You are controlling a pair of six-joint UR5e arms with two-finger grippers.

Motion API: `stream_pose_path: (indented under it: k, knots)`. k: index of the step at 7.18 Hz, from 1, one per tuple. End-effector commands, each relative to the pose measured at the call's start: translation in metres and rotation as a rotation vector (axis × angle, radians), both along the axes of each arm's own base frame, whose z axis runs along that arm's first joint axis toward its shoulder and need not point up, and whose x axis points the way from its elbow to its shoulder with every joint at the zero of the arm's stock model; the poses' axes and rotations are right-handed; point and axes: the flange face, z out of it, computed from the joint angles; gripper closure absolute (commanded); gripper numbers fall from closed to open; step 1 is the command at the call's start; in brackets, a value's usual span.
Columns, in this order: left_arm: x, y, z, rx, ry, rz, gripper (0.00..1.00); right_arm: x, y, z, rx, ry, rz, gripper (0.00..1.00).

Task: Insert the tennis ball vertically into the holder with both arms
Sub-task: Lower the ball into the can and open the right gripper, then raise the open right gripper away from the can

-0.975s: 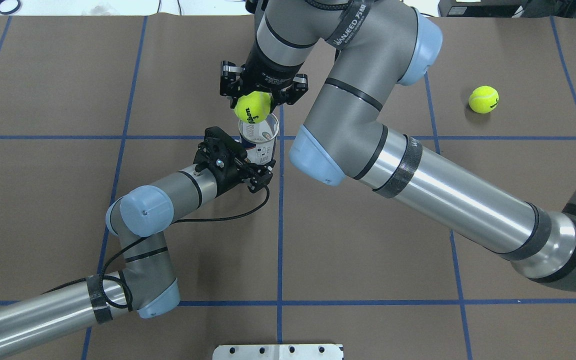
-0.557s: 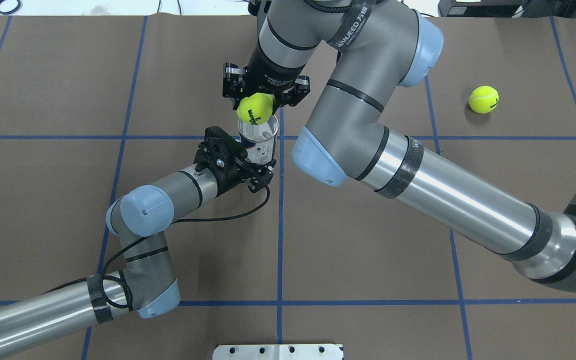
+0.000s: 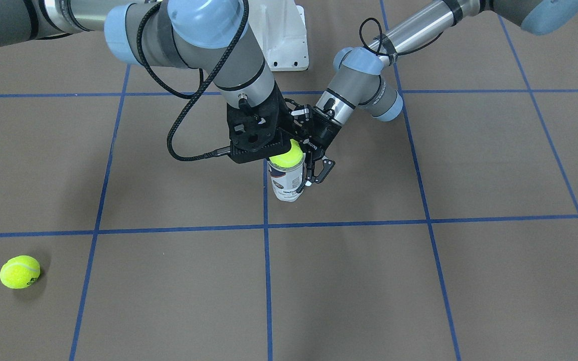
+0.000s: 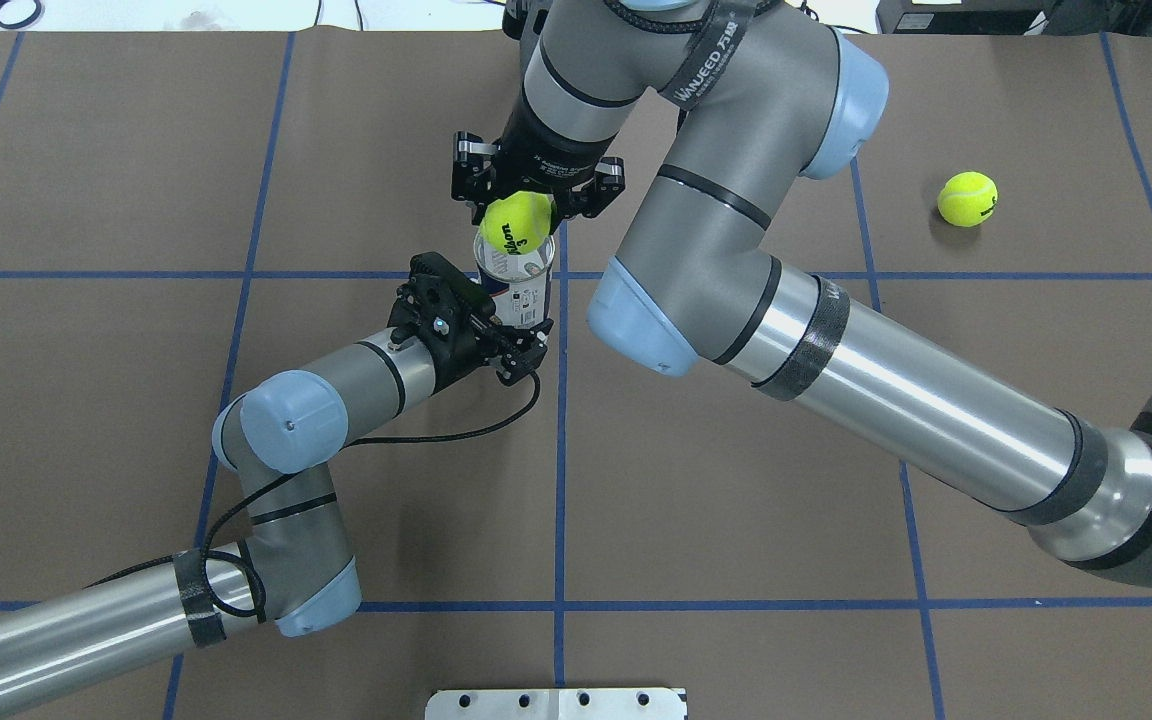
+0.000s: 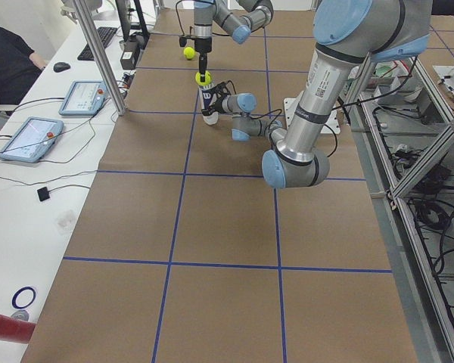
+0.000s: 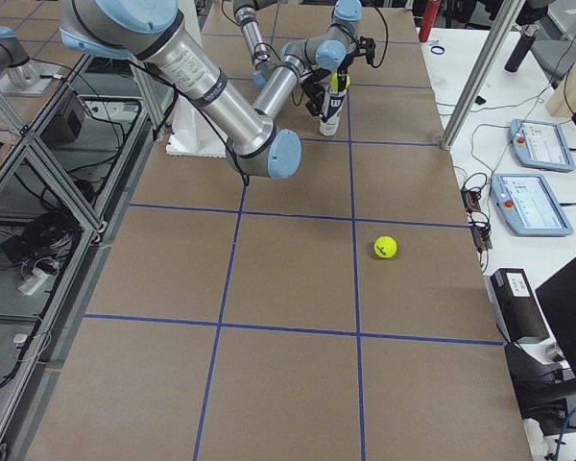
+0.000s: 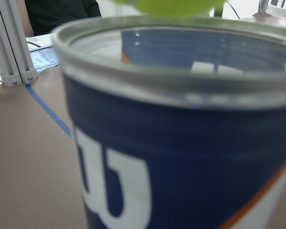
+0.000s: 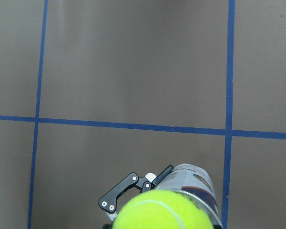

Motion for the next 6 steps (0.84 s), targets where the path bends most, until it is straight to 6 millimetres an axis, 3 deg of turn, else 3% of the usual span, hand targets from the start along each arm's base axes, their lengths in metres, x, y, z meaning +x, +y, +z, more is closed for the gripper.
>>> stream_pose_path:
  k: [1, 6]
  knots:
    - [-0.0001, 0.0001, -0.0003, 0.0, 0.0, 0.0, 0.17, -0.0044, 0.0039, 0.0004, 0.0, 0.001, -0.007, 0.02]
    - [-0.0008, 0.0003, -0.0017, 0.002, 0.003, 0.0, 0.17, -0.0014, 0.0064, -0.0046, 0.0, -0.009, -0.002, 0.01]
